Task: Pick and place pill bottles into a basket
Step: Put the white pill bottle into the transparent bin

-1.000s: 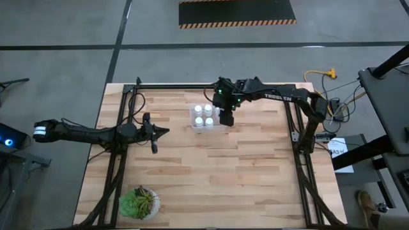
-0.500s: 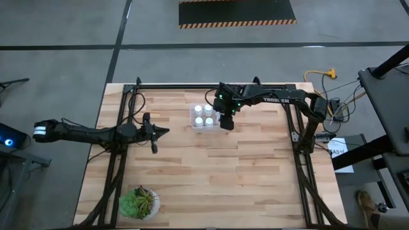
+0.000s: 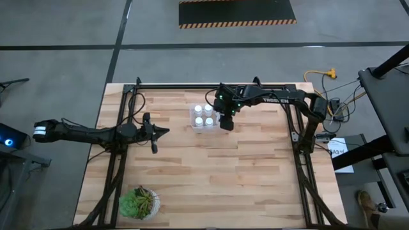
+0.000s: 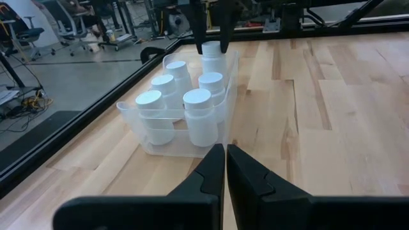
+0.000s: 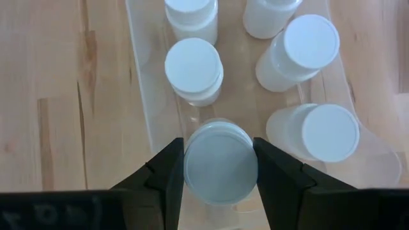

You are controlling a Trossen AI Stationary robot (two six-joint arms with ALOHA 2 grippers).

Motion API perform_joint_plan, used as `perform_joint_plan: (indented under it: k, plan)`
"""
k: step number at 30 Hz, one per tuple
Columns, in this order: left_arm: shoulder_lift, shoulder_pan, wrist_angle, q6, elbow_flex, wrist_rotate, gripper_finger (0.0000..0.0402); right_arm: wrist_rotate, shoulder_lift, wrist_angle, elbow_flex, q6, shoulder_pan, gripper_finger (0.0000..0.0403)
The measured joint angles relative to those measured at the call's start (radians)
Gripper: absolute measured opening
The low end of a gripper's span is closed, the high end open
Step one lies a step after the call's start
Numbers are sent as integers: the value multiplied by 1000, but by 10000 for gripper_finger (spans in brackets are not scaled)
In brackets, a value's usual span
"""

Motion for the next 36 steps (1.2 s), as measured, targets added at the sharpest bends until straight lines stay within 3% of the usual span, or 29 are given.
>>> perform_joint_plan:
  k: [24,36]
  plan:
    - [2,0,0,0,0,0,0,-5,0,-220,206,48,-24,143]
    - [2,0,0,0,0,0,0,-6,0,-412,449,60,-62,143]
